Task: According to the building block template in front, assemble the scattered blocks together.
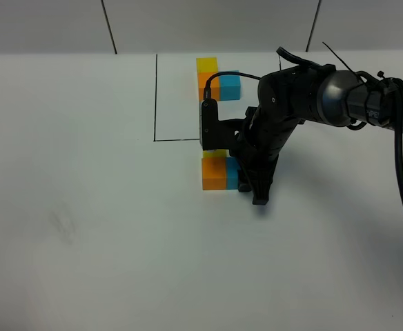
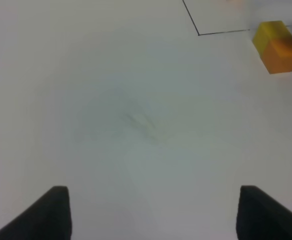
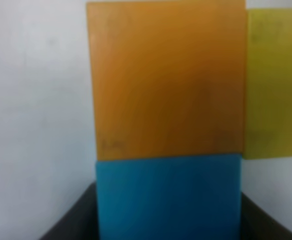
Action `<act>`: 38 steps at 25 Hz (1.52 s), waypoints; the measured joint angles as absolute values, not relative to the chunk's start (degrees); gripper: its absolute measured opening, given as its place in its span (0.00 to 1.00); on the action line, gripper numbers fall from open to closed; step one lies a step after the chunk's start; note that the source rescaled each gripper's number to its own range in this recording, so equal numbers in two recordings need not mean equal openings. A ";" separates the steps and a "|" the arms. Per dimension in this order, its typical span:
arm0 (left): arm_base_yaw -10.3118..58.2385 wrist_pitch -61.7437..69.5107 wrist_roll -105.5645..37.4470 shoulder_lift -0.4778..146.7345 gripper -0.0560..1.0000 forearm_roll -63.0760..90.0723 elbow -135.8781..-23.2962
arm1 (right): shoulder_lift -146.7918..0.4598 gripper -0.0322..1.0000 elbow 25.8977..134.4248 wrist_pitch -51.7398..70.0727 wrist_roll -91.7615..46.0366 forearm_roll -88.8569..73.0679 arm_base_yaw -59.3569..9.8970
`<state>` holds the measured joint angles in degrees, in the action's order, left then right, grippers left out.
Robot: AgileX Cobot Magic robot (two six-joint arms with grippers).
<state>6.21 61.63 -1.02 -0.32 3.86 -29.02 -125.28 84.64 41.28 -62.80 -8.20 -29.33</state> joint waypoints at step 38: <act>6.21 61.63 -1.02 -0.32 0.53 3.86 -29.02 | -32.55 1.00 34.80 62.03 -4.86 -4.66 0.42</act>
<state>6.21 61.63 -1.02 -0.32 3.86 -29.02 -32.55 34.80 62.03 -4.86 -4.66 0.42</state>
